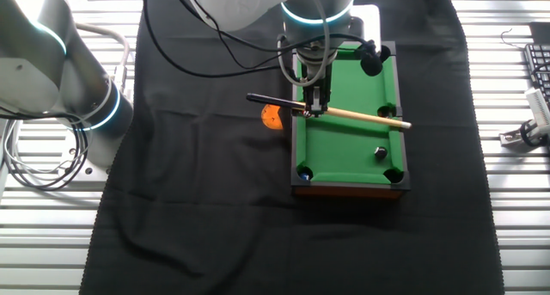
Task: Hit the pool ball
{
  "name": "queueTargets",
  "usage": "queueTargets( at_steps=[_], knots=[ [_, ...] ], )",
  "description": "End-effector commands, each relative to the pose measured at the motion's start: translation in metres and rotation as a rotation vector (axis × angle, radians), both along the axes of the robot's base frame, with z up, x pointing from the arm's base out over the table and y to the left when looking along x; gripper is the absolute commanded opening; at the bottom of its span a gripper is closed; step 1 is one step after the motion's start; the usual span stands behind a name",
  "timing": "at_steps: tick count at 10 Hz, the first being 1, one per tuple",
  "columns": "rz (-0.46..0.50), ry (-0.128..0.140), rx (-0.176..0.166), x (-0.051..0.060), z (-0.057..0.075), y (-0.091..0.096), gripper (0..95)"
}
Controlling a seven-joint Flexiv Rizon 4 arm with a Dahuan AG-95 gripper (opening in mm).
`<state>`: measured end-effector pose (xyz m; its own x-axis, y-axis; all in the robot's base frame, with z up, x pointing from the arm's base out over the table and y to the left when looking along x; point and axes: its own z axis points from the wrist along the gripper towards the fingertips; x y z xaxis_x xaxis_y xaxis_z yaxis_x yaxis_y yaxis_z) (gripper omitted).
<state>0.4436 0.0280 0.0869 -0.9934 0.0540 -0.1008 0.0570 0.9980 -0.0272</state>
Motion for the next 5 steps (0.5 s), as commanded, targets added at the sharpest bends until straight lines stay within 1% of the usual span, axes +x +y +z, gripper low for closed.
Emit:
queueTargets(
  at_steps=[1, 5],
  knots=[
    [0.001, -0.002, -0.001, 0.0002, -0.0003, -0.0003, 19.0],
    [0.004, -0.001, 0.002, 0.0004, -0.0001, -0.0003, 19.0]
  ],
)
